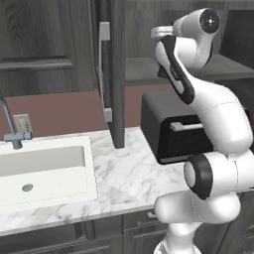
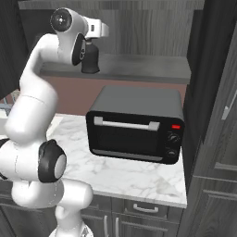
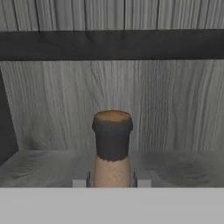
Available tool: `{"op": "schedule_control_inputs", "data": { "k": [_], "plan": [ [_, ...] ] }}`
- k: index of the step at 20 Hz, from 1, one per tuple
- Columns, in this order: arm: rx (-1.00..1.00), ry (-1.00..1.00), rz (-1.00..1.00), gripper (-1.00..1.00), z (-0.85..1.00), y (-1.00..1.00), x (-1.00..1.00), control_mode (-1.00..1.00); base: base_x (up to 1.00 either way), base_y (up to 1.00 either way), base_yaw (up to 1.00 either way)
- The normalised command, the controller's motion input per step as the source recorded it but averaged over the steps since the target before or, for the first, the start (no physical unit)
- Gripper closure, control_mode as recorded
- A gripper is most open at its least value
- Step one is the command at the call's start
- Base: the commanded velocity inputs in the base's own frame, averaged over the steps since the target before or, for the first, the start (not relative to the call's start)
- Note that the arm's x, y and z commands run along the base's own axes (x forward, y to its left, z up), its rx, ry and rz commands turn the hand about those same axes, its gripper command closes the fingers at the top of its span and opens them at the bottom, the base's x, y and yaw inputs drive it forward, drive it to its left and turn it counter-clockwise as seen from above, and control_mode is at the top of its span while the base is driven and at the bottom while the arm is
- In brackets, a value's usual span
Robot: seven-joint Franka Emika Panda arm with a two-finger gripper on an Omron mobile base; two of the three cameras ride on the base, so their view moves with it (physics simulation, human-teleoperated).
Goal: Get the candle and the liquor from the cabinet and move them to the dining counter.
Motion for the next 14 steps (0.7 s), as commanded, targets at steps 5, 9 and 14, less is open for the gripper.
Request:
{"op": "schedule_control_inputs", "data": {
  "k": [5,9,14],
  "plan": [
    [0.00,0.00,-0.01,1.00,0.00,0.00,-0.99,-1.00,0.00,0.00,0.00],
    [0.00,0.00,0.00,1.00,0.00,0.00,-1.00,-1.00,0.00,0.00,0.00],
    [0.00,0.00,0.00,1.00,0.00,0.00,-1.00,-1.00,0.00,0.00,0.00]
  ]
}}
